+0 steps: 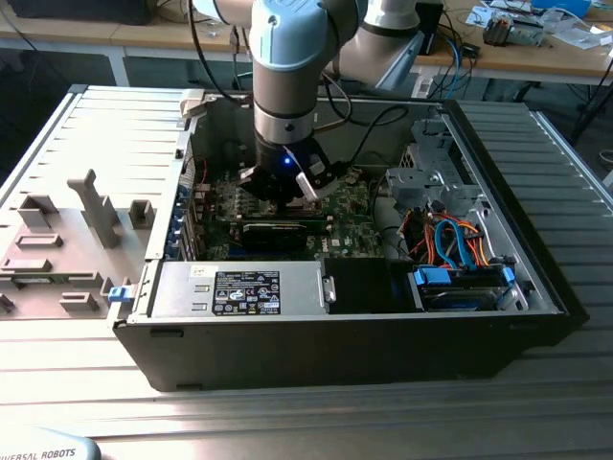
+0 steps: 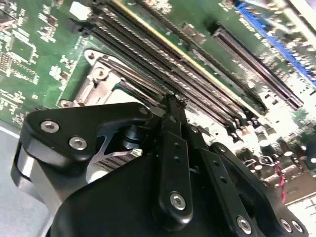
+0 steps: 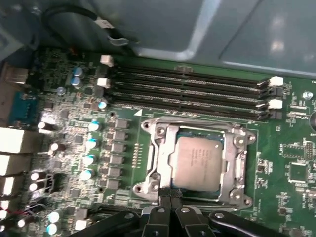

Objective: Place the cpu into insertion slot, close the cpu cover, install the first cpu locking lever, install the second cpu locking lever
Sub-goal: 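Install the second cpu locking lever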

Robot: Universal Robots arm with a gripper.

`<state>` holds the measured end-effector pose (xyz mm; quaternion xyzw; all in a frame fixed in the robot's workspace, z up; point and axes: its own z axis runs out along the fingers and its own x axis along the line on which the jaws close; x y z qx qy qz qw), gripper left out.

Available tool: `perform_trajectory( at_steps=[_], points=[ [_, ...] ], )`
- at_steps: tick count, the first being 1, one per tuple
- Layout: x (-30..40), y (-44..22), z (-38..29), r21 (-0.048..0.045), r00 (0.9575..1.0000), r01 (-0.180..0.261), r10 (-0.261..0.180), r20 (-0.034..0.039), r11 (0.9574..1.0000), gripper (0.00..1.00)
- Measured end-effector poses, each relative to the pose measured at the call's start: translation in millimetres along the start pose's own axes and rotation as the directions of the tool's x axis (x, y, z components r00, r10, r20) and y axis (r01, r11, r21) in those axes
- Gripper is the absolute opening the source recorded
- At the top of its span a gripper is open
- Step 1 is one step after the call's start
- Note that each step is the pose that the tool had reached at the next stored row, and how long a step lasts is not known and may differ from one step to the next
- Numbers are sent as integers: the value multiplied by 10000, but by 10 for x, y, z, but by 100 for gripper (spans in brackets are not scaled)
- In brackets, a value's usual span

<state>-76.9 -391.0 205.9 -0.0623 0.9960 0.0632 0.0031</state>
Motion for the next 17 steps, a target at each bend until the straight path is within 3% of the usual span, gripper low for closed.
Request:
perform_trajectory(
  at_steps=[4,13,17],
  points=[
    [-107,110,15,141,10000,-7,8,-60,9999,11],
    [-240,302,41,402,9999,-8,12,-116,9992,11],
    [-261,387,29,643,9999,-7,16,-147,9979,11]
  ],
)
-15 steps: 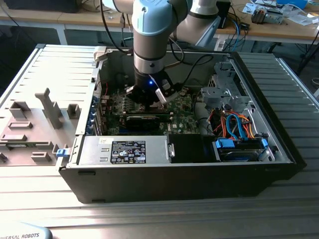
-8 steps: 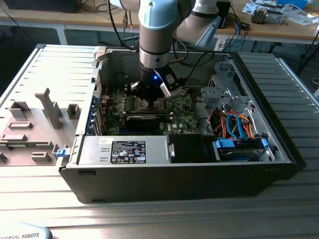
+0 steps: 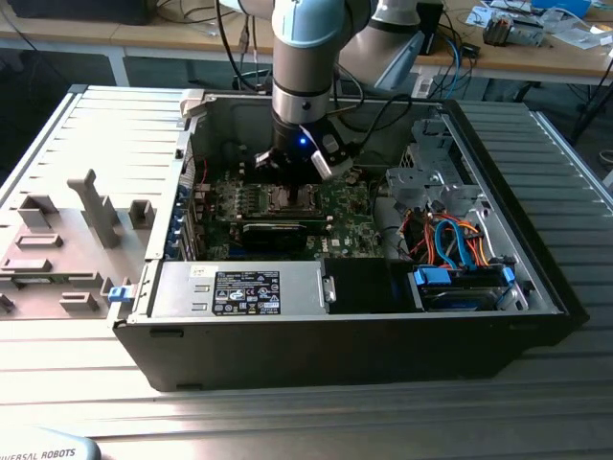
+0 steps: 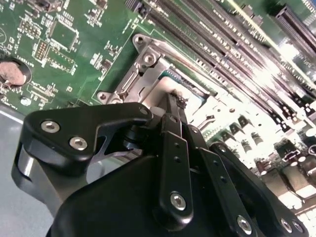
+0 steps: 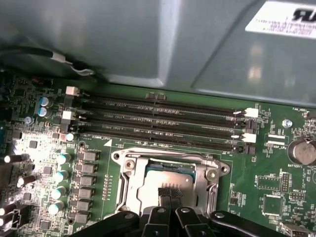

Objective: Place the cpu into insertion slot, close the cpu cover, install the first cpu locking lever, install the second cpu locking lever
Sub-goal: 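Install the second cpu locking lever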

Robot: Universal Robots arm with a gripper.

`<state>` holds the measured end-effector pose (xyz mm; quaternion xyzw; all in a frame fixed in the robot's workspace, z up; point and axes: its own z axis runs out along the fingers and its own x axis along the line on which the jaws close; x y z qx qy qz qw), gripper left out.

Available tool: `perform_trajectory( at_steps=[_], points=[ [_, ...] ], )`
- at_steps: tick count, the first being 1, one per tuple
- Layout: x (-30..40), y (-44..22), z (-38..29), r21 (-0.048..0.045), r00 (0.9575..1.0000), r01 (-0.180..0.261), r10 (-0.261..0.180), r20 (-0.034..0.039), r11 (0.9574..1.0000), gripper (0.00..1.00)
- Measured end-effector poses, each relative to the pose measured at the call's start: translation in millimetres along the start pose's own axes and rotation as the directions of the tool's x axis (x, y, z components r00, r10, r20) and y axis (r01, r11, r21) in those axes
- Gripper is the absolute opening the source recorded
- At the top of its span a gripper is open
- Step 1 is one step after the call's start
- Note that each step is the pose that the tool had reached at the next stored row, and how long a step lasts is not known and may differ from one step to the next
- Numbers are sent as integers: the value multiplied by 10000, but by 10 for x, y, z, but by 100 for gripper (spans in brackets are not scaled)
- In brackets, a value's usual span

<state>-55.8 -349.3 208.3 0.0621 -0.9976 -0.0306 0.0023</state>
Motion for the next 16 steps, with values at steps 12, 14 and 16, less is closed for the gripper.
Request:
perform_trajectory(
  at_steps=[12,14,16],
  points=[
    [-15,100,-101,799,10000,-3,11,-98,9968,11],
    [-16,100,-111,812,9999,-1,9,-100,9967,11],
    [-15,101,-122,819,9999,-2,10,-101,9966,11]
  ],
)
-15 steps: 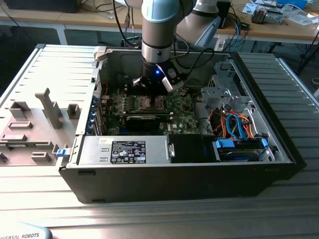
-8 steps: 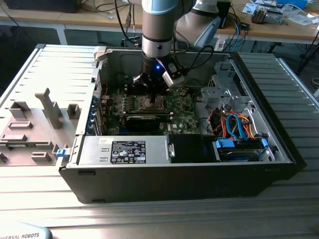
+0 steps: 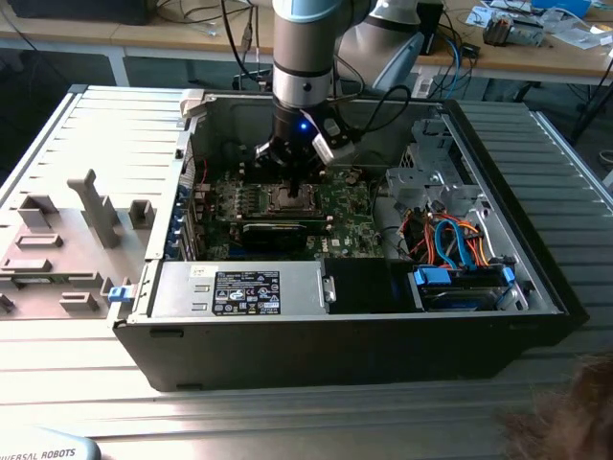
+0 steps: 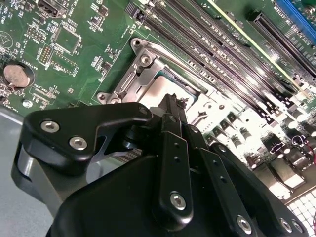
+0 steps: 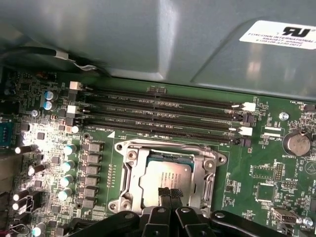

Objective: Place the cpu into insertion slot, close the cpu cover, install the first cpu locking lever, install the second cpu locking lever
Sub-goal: 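Install the second cpu locking lever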

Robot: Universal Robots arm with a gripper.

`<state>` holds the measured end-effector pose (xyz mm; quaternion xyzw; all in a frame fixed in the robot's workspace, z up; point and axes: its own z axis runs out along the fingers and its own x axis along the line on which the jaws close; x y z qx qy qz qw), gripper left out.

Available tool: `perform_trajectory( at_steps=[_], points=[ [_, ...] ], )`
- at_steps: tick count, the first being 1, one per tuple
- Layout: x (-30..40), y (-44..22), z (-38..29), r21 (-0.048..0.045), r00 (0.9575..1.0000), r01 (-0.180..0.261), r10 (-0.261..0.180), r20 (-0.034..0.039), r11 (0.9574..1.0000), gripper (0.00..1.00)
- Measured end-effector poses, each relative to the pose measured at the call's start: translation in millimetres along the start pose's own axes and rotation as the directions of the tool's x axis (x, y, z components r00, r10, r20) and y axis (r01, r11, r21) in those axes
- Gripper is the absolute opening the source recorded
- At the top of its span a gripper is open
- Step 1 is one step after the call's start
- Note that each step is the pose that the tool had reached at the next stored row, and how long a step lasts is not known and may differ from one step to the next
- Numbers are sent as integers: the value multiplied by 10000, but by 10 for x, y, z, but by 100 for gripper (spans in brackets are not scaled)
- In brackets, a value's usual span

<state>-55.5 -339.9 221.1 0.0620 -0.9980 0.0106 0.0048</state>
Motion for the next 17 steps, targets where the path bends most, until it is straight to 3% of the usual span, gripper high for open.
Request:
perform_trajectory(
  at_steps=[17],
  points=[
    [1,-2,-74,22,10000,-1,1,-3,10000,11]
  ],
)
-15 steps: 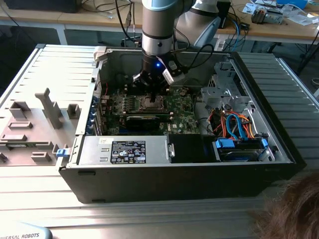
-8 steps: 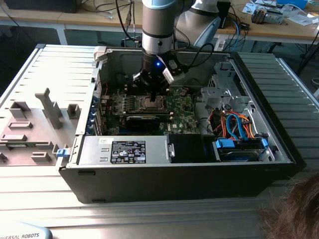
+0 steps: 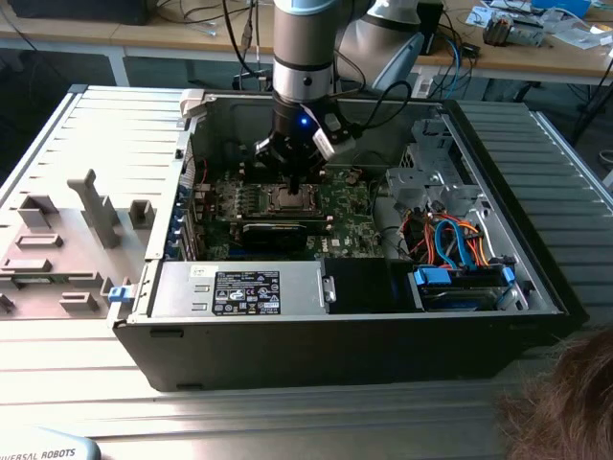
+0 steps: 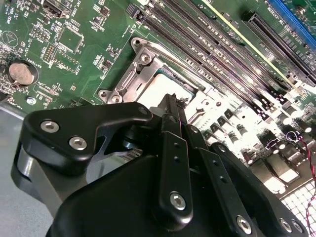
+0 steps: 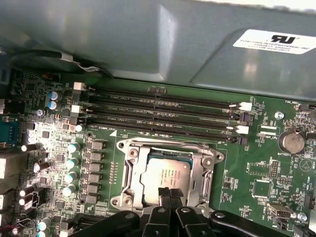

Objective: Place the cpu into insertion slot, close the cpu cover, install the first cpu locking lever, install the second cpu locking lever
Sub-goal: 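Install the second cpu locking lever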

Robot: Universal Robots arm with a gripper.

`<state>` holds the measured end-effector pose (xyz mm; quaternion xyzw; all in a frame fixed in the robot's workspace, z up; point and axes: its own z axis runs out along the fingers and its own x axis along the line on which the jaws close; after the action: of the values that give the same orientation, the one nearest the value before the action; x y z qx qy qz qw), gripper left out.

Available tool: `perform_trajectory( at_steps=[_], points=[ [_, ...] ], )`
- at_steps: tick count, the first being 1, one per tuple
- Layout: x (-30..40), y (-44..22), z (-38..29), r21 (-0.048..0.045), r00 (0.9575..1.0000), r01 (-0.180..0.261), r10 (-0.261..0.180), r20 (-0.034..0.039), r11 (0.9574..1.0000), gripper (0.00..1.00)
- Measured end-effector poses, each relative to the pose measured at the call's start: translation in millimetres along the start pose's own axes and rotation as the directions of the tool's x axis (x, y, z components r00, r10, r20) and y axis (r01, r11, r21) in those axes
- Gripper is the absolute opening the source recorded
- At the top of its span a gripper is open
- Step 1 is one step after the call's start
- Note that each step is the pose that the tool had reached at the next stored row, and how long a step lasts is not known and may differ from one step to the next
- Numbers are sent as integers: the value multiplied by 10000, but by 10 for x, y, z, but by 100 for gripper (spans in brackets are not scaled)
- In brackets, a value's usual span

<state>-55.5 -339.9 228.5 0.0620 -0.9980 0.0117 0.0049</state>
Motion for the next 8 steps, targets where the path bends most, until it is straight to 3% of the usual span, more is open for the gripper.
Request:
perform_trajectory(
  at_steps=[8],
  points=[
    [1,-1,-60,2,10000,0,0,0,10000,11]
  ],
)
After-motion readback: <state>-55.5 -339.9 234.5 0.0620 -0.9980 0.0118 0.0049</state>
